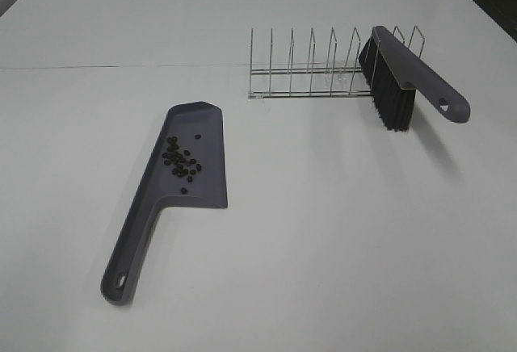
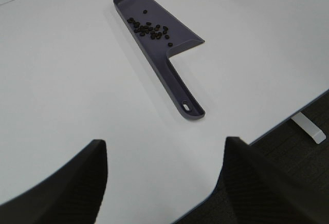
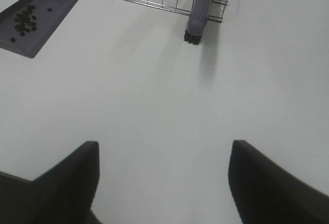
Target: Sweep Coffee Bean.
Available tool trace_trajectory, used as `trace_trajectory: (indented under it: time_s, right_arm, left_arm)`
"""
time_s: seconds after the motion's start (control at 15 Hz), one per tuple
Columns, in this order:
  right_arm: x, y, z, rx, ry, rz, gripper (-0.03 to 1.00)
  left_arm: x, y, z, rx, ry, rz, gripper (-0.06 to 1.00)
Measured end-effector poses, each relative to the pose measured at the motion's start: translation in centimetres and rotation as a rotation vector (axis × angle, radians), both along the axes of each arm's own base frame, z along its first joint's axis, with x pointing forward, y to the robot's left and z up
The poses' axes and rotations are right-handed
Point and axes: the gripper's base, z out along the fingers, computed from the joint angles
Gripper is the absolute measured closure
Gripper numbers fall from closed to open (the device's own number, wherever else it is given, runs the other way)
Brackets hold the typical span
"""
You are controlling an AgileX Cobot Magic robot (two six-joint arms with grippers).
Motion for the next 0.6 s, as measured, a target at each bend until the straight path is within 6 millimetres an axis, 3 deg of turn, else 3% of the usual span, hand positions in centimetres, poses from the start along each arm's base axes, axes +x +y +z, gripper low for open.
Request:
trace_trajectory:
  time_s: [0.13, 0.4, 0.6]
  right_arm:
    - [0.0, 0.0, 0.0, 0.000, 0.000, 0.000, 0.31]
    - [0.0, 0.0, 0.0, 0.001, -0.001, -0.086, 0.31]
    - [0.1, -0.1, 0.0, 0.001, -0.002, -0.170, 0.31]
  left_arm:
    - [0.1, 0.0, 0.0, 0.000, 0.000, 0.041, 0.34]
    - [0.2, 0.4, 0.0, -0.004, -0.011, 0.299, 0.34]
    - [-1.1, 0.7, 0.1, -0.028, -0.098, 0.398, 0.34]
